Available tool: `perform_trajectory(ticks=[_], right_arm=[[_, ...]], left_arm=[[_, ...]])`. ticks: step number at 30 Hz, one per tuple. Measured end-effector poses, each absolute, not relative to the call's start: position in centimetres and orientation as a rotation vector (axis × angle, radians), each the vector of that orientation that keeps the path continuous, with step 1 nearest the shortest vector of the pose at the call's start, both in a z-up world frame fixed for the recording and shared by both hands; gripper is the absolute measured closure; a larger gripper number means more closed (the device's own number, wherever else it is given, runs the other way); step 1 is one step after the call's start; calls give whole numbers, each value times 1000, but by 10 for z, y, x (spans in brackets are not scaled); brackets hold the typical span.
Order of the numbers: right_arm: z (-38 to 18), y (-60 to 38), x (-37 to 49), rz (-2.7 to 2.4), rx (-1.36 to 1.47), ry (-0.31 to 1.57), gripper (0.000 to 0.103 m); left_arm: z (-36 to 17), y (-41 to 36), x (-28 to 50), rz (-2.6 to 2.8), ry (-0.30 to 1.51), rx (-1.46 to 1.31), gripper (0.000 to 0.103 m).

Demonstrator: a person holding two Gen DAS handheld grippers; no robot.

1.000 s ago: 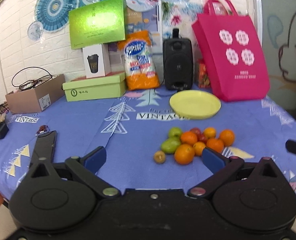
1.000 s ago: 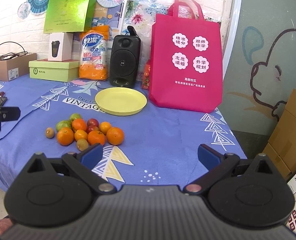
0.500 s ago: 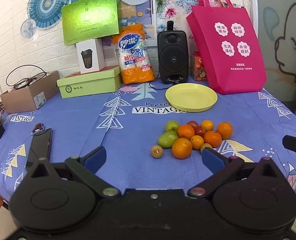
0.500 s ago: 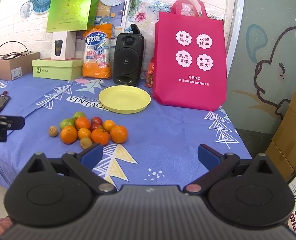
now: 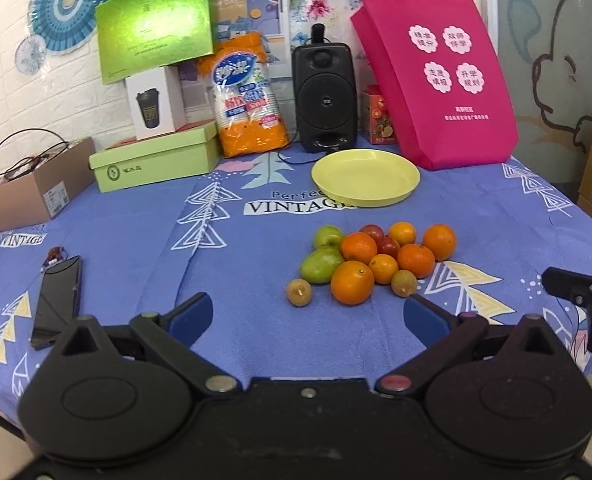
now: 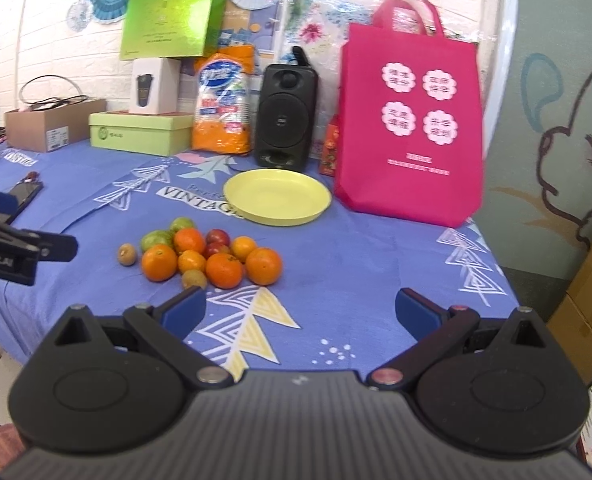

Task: Organize fruits
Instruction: 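Move both grippers forward toward the fruit pile, then grasp a brown kiwi with the left gripper while the right gripper grasps a large orange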

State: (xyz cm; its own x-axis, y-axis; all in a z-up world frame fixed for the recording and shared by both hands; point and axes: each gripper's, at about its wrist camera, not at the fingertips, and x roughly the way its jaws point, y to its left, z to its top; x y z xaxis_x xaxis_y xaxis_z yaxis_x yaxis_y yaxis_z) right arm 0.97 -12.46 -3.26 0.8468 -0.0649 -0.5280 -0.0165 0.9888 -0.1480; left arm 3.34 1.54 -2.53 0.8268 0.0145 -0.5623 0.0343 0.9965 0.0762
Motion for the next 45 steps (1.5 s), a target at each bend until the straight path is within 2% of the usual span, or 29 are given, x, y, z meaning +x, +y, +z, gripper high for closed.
perform_trajectory(ticks=[5,8,10,13,15,17,23,25,27,29,30,34,35,40,45], right_arm=[[-49,-120,23,51,-165,571,2],[-62,-118,35,52,-192,591,12],[-69,-121,44,58,-183,616,15],[-79,-125,57,54,-177,641,20],[-86,-129,66,54,-173,661,21],[-93,-131,76,53,-175,678,23],[-112,-133,104,57,-190,724,27],[-115,-133,112,61,-198,733,30],[-116,-136,118,63,-195,734,32],[-116,-138,125,60,-194,737,33],[-116,-139,127,58,-193,737,33],[-116,-139,138,73,-190,744,47],[-117,-138,141,73,-194,745,48],[-121,-135,159,80,-199,750,48],[-126,-132,174,91,-190,751,48]], left_arm=[[-45,8,47,-57,597,125,0],[-57,10,60,-63,599,114,0],[-67,12,71,-53,601,131,0],[-78,19,89,-30,618,129,6],[-86,28,103,-33,640,100,17],[-95,36,116,-54,666,63,24],[-119,51,151,-37,695,30,27],[-123,54,159,-30,687,32,33],[-125,56,166,-46,685,18,48],[-124,57,172,-63,686,0,55],[-124,55,173,-73,687,-1,55],[-126,48,176,-100,689,9,68],[-126,47,176,-106,691,10,72],[-126,47,172,-119,700,-2,78],[-126,47,164,-131,705,-7,78]])
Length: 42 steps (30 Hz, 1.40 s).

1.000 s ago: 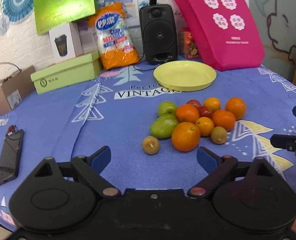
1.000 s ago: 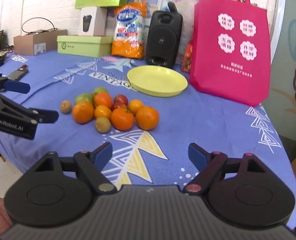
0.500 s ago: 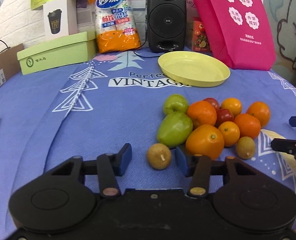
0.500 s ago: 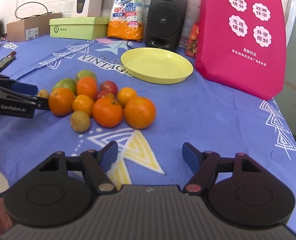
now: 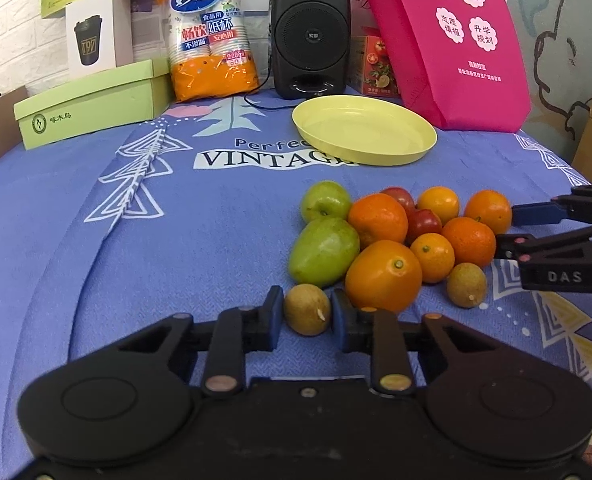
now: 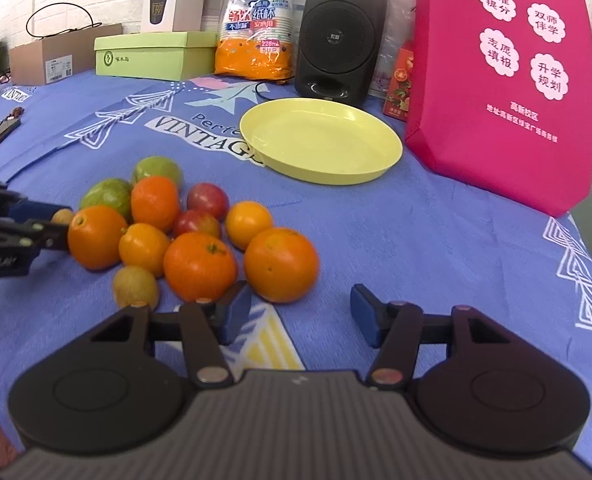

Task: Organize fruits
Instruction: 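Grasp a brown kiwi with the left gripper while the right gripper grasps a large orange, then carry the kiwi and orange onto the yellow plate and open both grippers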

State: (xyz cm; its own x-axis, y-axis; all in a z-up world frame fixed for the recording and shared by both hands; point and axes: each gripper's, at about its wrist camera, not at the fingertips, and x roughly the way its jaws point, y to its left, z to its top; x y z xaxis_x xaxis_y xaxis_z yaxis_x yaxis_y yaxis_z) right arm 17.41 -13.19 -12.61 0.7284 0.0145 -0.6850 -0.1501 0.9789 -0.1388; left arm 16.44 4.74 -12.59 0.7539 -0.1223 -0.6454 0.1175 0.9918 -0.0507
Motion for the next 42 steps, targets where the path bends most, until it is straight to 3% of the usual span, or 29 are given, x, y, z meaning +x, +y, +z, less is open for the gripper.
perform_trajectory(ticks=[3,6,33,42], right_arm=[[-129,-133,182,102,-165,748,48],[-132,-139,187,157,-102,744,63],[-107,-155,125,107,-52,704,64],[-85,-160,147,125,-71,654,64]], left_arm=[[-126,48,164,-129,706,-19,78],[-126,48,163,-127,704,-16,78],[-94,52,130,-147,631,-34,78],[-71,51,173,-235,612,-27,78]])
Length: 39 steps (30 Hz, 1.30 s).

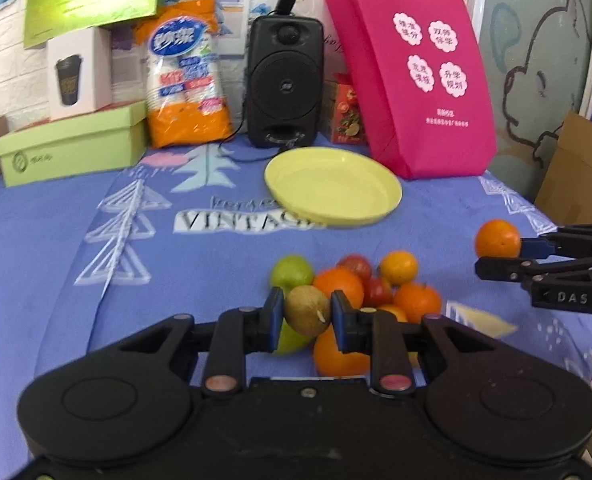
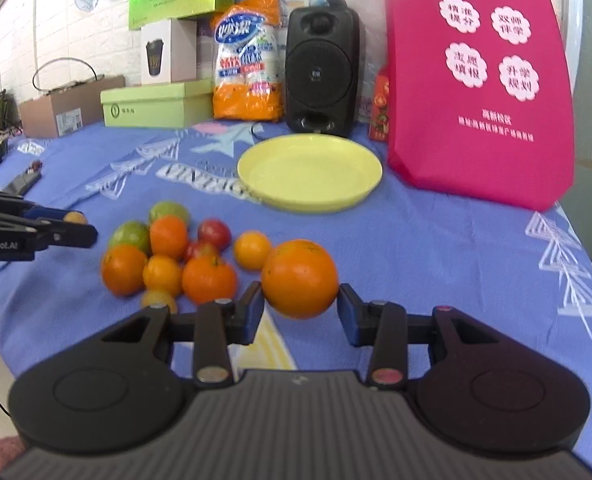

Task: Organize fruits
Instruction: 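Carry the kiwi and orange onto the yellow plate and open both grippers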

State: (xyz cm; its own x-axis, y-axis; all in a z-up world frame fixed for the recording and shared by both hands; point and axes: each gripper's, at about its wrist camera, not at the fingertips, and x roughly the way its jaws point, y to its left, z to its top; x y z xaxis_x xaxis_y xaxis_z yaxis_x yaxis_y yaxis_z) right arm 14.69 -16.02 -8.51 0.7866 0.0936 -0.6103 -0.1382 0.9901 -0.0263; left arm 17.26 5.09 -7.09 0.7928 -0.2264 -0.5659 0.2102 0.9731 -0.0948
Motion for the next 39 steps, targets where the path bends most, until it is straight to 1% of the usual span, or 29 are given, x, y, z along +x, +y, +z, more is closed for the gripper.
perform_trajectory(ticks=[3,7,13,19,20,21,22,23,24,26,29,34,39], right_arm=[[-78,-161,174,117,-111,634,64],[-80,-165,224,125,-121,647,64],[-98,-175,295,142,-64,690,64],[-116,-172,333,165,-66,734,64],[-118,-172,336,161,-67,737,64],[-119,-172,338,159,-66,738,64],[-119,-171,338,156,-64,734,62],[-119,-171,338,151,-63,723,55],[-118,-172,336,145,-63,712,52],[-114,-173,331,145,-66,699,50],[-104,-178,318,132,-61,674,50],[-84,-186,279,129,-11,627,50],[-74,-179,232,147,-18,600,50]], left_arm=[[-60,41,207,-261,581,2,78],[-57,21,268,-282,586,21,78],[-75,0,350,-284,656,9,78],[-101,-11,399,-231,731,40,77],[-105,-11,402,-219,742,46,71],[-107,-11,405,-205,747,48,57],[-106,-9,404,-195,744,48,50],[-106,-8,403,-190,737,50,38],[-104,-7,402,-184,726,54,32],[-98,-3,394,-174,705,67,31],[-86,7,377,-174,672,58,31],[-63,24,323,-184,597,48,31],[-52,36,261,-171,539,33,31]])
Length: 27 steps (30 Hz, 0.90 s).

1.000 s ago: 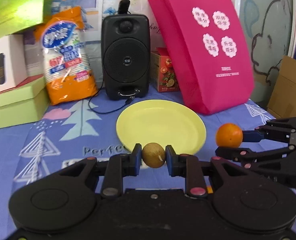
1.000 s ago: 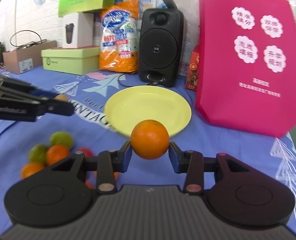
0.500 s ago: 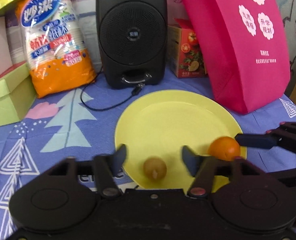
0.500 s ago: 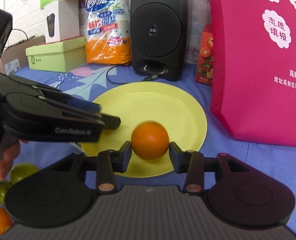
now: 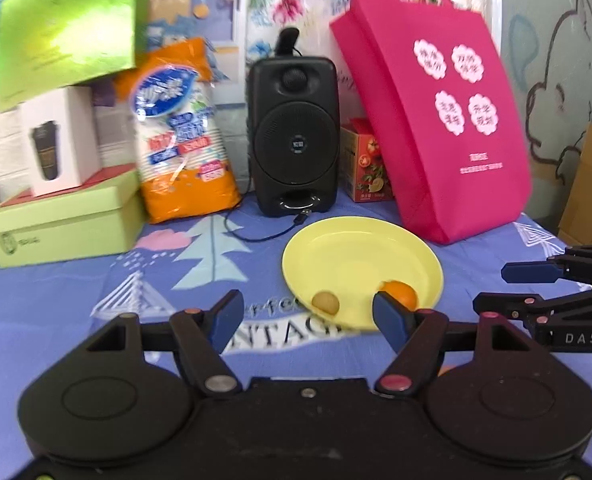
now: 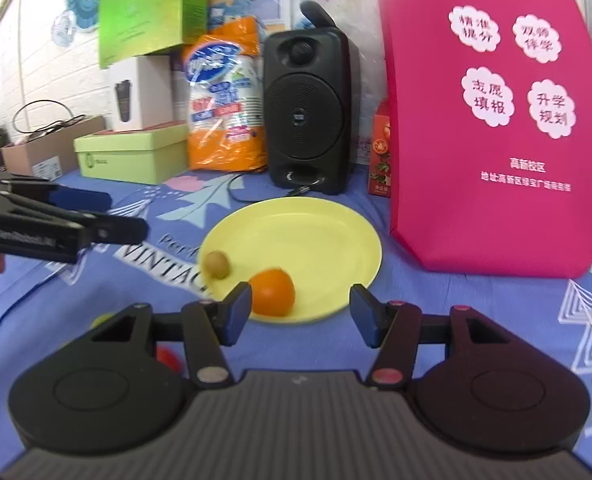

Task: Organize fruits
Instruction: 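Carry the kiwi and orange onto the yellow plate and open both grippers, then withdraw both grippers from the plate back toward the fruit pile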

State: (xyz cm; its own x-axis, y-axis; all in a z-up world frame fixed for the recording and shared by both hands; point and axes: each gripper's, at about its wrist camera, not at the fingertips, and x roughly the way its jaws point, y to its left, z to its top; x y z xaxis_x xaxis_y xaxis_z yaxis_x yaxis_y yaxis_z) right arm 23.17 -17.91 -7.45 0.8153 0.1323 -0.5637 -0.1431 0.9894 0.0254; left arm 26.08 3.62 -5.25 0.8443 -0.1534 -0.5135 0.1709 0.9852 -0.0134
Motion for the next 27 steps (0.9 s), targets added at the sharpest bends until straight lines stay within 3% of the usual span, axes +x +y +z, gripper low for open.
perform_trajectory(ticks=[13,18,21,27], right_arm=[[-99,-135,130,237,-84,671,50],[-106,-119,116,296,-119,682,50],[-109,-112,116,305,-150,694,50],[-117,-111,116,326,-174,718,53]], left_arm=[[-78,24,120,-180,520,60,35],[-100,11,115,-228,572,44,39],[-112,4,124,-227,606,52,49],[-127,3,141,-214,651,35,49]])
